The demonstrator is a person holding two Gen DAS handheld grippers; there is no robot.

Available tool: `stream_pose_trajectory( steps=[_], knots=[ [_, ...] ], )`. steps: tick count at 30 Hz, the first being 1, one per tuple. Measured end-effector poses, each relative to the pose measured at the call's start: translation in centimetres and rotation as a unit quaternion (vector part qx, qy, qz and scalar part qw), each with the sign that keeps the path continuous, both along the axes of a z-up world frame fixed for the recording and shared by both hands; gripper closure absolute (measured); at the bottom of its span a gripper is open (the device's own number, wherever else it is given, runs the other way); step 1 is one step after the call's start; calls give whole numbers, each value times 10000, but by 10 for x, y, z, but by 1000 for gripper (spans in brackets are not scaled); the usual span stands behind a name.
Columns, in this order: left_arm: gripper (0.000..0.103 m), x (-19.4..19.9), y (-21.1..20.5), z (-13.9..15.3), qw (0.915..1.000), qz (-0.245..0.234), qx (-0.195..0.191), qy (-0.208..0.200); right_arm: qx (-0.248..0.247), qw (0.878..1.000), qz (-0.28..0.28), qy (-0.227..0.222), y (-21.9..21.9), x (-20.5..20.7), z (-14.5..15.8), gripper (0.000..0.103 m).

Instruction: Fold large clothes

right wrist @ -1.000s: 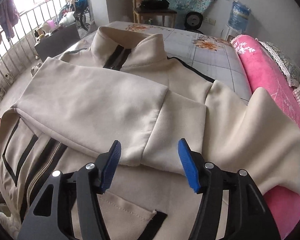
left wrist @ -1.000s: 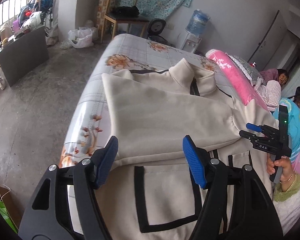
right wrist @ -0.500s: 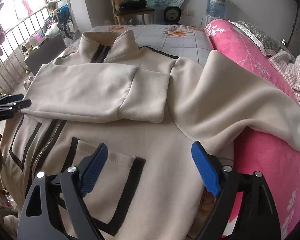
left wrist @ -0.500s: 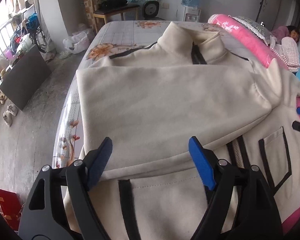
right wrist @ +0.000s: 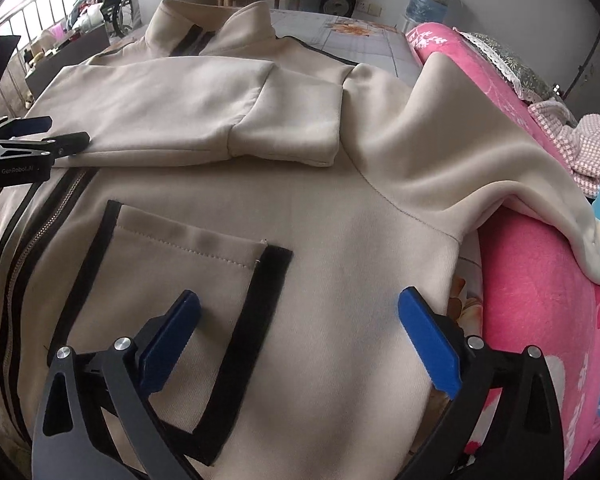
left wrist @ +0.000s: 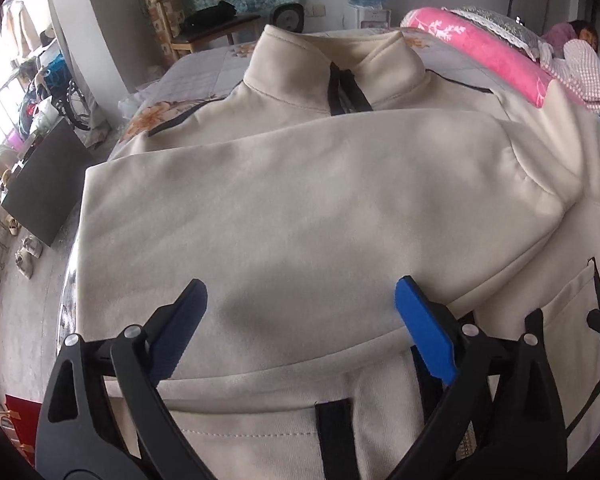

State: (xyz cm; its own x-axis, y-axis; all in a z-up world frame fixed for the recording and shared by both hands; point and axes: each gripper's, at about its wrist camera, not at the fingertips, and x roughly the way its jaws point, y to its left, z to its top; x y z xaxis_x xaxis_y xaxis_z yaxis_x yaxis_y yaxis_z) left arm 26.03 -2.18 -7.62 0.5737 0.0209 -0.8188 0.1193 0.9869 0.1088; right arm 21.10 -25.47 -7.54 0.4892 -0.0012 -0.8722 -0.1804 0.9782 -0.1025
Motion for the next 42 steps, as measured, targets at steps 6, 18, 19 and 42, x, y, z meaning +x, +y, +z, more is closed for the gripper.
stream_pose_trajectory(
  steps=[6,18,19,42],
  knots=[
    [7,-2,13,-5,9993,68,-375,-35,237,9996,-48,-120,-6,-2,-2,6],
    [7,-5,13,-5,9992,33,-392,-89,1199,9868,-1050,-286,-78,-9,48,6],
    [7,-5,13,-5,9992,34,-396,-90,1421,9803,-1342,-286,-100,-10,52,6],
    [7,-9,15,-5,9991,-21,-420,-112,2328,7862,-5563,-1354,-343,35,13,36]
  ],
)
